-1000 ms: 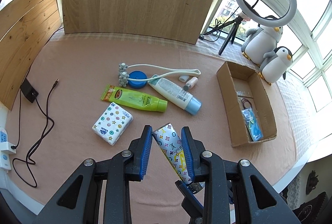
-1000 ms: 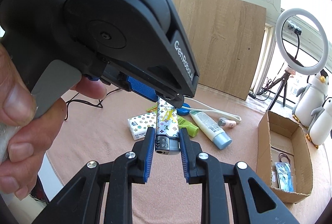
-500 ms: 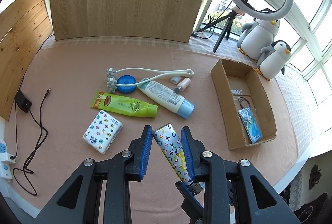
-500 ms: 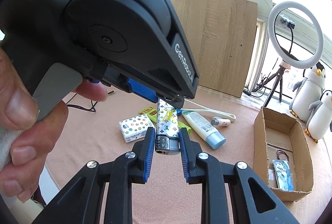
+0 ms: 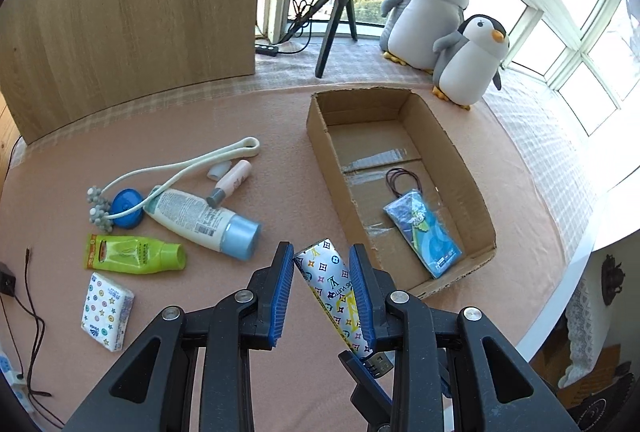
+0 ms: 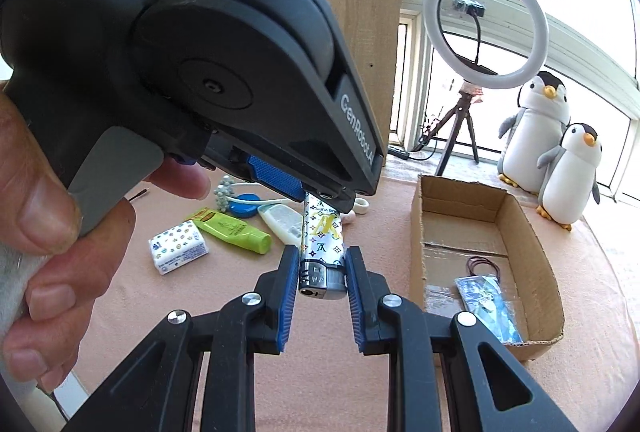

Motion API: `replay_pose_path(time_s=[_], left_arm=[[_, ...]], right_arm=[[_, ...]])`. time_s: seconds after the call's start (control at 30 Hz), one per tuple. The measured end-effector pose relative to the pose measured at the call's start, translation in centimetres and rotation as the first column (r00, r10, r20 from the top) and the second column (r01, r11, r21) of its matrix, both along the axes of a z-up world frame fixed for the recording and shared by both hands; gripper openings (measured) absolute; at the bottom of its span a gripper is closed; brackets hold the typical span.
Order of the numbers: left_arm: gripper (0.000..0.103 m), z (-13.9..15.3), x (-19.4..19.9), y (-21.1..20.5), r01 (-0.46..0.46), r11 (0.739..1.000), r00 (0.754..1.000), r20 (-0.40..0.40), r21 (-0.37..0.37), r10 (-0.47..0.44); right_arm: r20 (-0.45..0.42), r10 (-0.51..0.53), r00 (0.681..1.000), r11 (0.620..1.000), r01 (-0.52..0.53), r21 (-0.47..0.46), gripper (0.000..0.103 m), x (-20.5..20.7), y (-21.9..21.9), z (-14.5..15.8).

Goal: Organize objects

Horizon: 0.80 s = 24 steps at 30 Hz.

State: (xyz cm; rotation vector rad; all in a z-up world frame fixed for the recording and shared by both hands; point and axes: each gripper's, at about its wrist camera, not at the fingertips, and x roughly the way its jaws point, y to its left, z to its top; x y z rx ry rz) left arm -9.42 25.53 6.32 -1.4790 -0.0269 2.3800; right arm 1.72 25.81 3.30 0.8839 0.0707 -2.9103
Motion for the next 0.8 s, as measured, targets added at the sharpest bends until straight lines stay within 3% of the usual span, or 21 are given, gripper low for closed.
replay_pose_path(time_s=[0.33,0.67,0.7,0.73,0.77,0.8], left_arm=[[0.031,-1.7,-2.1,10.9,0.166,0.986,0.986,0.019,0.012,-0.166],[0.034,-3.0,-5.2,14.0,0.189,0.982,0.981,0.034,0.017,-0.190],[0.043,-3.4,-5.5,14.0,0.183,0.983,0.982,0.036,0.004,-0.183],[0.081,-3.8,-5.8,14.0,0.178,0.984,0.983,0.039,-0.013,-0.177],[0.103,-4.1,-6.1,13.7,0.170,0.985,0.985,0.042,-0.013,-0.169],[0.102,-4.3,-6.3,13.1,0.155,0.988,0.987,0.040,-0.005,-0.155]], right_arm=[[0.017,-0.184,0.983,0.983,0.183,0.014,0.021,0.3,7.2,-0.7],[0.033,-0.226,0.973,0.974,0.226,0.018,0.021,-2.0,10.0,-1.8],[0.041,-0.232,0.972,0.972,0.231,0.031,0.021,-2.1,10.1,-2.1],[0.064,-0.251,0.966,0.967,0.247,0.063,0.022,-2.6,10.1,-2.6],[0.089,-0.267,0.960,0.961,0.258,0.094,0.022,-3.1,10.1,-3.2],[0.100,-0.276,0.956,0.958,0.265,0.106,0.028,-3.3,10.2,-3.6]])
